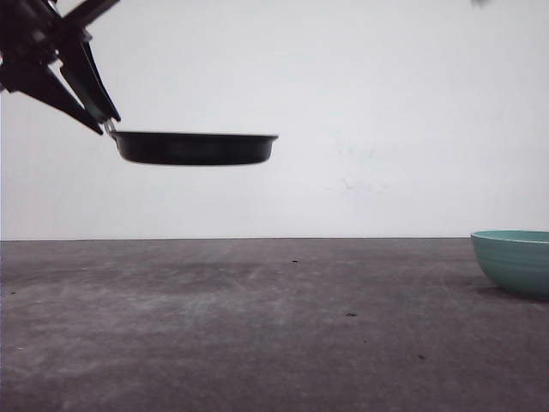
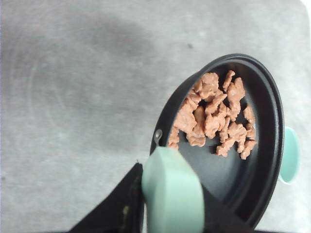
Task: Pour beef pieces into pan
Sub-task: 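Lower the pan to the table and open the left gripper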
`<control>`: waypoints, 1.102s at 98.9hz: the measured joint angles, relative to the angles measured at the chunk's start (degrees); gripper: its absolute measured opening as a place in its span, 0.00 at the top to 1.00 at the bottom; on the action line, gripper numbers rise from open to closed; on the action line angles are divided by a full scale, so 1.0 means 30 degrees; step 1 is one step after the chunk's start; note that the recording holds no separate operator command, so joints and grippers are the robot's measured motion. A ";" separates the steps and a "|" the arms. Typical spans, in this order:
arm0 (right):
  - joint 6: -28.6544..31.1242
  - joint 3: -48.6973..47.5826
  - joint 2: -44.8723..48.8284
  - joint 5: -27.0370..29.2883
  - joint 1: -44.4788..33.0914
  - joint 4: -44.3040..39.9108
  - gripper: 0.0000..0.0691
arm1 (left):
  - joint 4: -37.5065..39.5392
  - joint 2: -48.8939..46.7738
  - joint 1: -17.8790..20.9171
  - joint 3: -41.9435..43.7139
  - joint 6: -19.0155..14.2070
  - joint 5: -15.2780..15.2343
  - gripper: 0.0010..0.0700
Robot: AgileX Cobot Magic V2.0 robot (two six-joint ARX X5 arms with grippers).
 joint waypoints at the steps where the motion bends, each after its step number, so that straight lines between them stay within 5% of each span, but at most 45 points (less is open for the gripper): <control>1: -0.0066 0.0015 -0.0219 0.0000 0.0138 0.0007 0.98 | 0.0022 0.0066 0.0000 0.0000 -0.0007 -0.0022 0.93; 46: -0.0962 0.0015 -0.5370 0.0546 0.6506 -0.1195 0.99 | 0.0561 0.4226 0.0007 0.0000 0.0153 -0.0109 0.93; 109: -0.0933 0.0015 -0.6353 0.1195 0.6841 -0.2178 1.00 | 0.1617 0.6120 0.0080 0.0000 0.0685 -0.1064 0.93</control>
